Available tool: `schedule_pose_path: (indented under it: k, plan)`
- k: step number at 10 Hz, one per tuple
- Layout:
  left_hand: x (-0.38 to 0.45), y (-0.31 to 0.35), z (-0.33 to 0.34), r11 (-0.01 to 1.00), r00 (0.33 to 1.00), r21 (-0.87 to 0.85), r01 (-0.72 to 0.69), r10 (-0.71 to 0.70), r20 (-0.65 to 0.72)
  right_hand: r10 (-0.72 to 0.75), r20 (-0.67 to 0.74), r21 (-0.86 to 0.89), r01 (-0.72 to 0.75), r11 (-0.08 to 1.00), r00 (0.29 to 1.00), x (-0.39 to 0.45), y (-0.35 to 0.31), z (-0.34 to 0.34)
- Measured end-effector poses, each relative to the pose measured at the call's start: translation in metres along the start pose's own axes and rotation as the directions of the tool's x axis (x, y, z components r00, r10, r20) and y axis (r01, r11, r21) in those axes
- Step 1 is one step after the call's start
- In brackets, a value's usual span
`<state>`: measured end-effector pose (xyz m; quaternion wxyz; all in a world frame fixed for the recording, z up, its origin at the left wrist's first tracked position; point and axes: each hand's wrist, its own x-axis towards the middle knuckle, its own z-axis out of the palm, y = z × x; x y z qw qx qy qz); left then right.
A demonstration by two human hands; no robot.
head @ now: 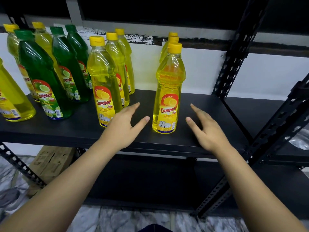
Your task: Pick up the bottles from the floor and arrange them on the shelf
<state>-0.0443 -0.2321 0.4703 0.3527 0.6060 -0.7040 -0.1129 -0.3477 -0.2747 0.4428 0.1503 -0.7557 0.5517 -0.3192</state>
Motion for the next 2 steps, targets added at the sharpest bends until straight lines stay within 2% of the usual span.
schedule_pose_path:
  k: [1, 2]
  plan:
    - [-0.008, 0.0, -0.016, 0.974, 0.997, -0.224, -0.01, -0.007, -0.076, -0.034, -0.068, -0.024, 0.032, 0.999, 0.997, -0.009, -0.004, -0.013]
    - [-0.057, -0.008, -0.022, 0.951, 0.981, -0.279, -0.136, 0.09, -0.171, -0.255, -0.316, -0.022, 0.262, 0.965, 0.914, -0.06, -0.004, -0.006]
